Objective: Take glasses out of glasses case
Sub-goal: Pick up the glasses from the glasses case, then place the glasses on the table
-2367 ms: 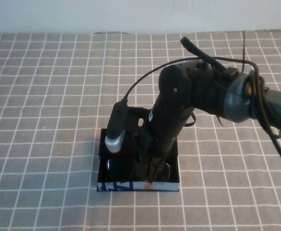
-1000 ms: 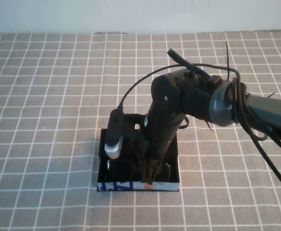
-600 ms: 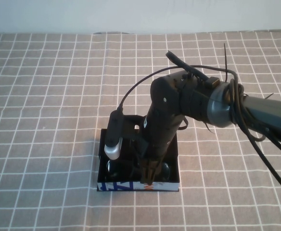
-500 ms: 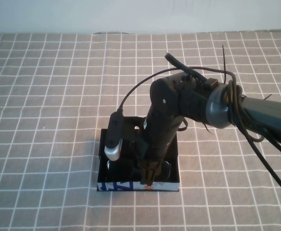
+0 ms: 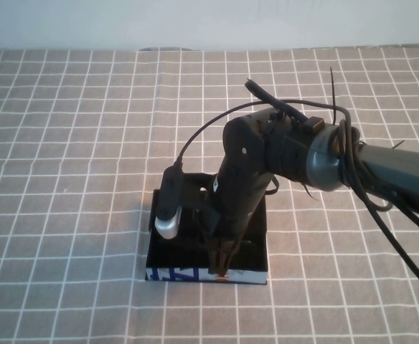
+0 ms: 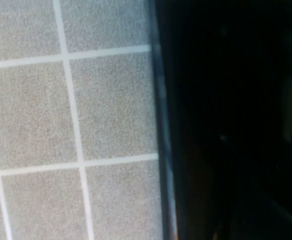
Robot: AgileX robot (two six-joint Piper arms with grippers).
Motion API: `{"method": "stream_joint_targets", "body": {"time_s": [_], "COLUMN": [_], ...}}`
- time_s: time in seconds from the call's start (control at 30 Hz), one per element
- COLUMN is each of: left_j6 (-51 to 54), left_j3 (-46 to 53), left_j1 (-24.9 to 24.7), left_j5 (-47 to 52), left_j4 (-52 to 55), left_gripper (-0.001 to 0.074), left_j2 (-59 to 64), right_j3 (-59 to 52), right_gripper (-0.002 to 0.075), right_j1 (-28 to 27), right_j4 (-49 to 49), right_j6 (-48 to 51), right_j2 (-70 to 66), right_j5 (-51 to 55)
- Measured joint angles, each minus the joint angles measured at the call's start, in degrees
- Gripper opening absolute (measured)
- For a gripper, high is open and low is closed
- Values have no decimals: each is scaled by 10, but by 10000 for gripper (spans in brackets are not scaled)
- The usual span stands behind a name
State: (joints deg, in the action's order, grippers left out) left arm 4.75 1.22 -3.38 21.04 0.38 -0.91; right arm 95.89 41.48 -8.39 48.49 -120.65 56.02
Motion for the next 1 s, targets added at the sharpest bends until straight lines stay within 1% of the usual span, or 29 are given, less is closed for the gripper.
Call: {"method": "stream_joint_targets", "body": {"time_s": [0.1, 0.23, 0.37, 0.47, 0.57, 0.67, 0.73, 0.83, 0.93, 1.0], "left_j6": [0, 0, 0, 0, 0, 0, 0, 0, 0, 0], "left_j3": [0, 0, 0, 0, 0, 0, 0, 0, 0, 0], "left_j1": [0, 0, 0, 0, 0, 0, 0, 0, 0, 0], "left_j5": [0, 0, 0, 0, 0, 0, 0, 0, 0, 0], "left_j4": [0, 0, 0, 0, 0, 0, 0, 0, 0, 0], "left_gripper": [-4, -5, -5, -5, -4, -4, -5, -4, -4, -4], "left_j2": [0, 0, 0, 0, 0, 0, 0, 0, 0, 0], "right_j3": [1, 2, 2, 1, -15, -53, -94, -162, -232, -269], "right_gripper": [62, 62, 62, 61, 61, 61, 61, 61, 60, 60], "right_j1": [0, 0, 1, 1, -5, -29, -55, -93, -135, -159], "right_j4": [0, 2, 14, 43, 69, 76, 80, 84, 84, 84], "right_j6": [0, -4, -42, -134, -278, -410, -494, -587, -653, -674], "right_j2": [0, 4, 37, 83, 135, 184, 210, 234, 242, 243], "right_j5": [-2, -2, -4, -4, -2, -1, -2, -18, -43, -66]}}
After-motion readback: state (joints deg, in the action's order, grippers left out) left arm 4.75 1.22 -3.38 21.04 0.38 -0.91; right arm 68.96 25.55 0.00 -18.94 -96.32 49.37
